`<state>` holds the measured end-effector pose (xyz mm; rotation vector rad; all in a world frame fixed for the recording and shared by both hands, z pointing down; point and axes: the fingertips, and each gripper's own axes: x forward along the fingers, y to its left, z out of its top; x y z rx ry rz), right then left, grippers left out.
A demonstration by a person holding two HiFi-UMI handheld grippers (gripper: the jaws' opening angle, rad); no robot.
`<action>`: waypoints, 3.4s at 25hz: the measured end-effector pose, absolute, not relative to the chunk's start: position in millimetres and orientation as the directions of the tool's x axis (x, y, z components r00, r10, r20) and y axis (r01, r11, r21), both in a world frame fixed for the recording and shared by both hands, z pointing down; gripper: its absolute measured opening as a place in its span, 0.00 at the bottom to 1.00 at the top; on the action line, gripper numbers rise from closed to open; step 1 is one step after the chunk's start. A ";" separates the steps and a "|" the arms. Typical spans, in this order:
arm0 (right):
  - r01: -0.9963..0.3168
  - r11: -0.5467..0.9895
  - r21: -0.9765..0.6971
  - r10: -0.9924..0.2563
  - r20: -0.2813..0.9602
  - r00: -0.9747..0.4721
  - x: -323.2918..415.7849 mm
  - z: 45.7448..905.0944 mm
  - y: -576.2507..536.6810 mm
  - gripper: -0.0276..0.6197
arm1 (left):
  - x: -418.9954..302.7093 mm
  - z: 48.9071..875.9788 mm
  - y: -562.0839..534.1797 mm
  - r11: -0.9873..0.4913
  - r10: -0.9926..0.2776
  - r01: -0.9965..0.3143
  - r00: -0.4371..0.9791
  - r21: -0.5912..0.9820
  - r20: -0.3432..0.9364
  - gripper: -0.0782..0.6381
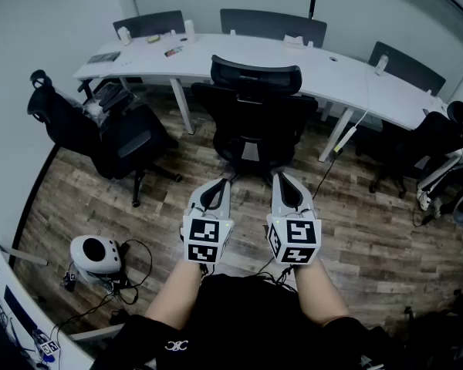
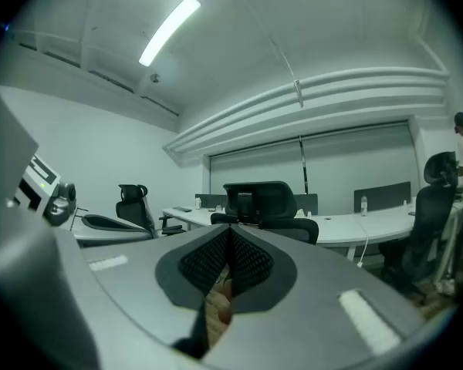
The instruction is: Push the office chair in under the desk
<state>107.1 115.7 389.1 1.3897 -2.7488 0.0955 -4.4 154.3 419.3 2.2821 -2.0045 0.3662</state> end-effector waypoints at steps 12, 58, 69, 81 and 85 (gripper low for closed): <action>-0.754 0.655 -0.046 -0.750 0.088 -0.656 130.7 401.3 120.5 0.05 | 23.9 427.1 155.4 -0.096 -0.968 -0.990 0.070 -0.100 0.240 0.12; -0.757 0.587 0.287 -0.803 0.326 -0.499 28.4 445.6 -176.0 0.16 | -131.4 464.1 -138.6 -0.343 -0.901 -0.871 0.199 -0.352 0.386 0.23; -0.431 0.588 0.685 -0.806 0.451 -0.383 15.5 472.4 -250.6 0.31 | -165.2 484.7 -225.3 -0.436 -0.893 -0.527 0.156 -0.730 0.422 0.30; -0.213 0.474 0.854 -0.869 0.414 -0.272 10.9 492.2 -277.0 0.38 | -178.7 497.5 -247.5 -0.456 -0.890 -0.313 0.149 -0.833 0.431 0.43; -0.201 0.469 0.860 -0.872 0.415 -0.259 11.6 492.8 -278.0 0.37 | -180.0 497.7 -253.9 -0.447 -0.894 -0.302 0.136 -0.842 0.427 0.41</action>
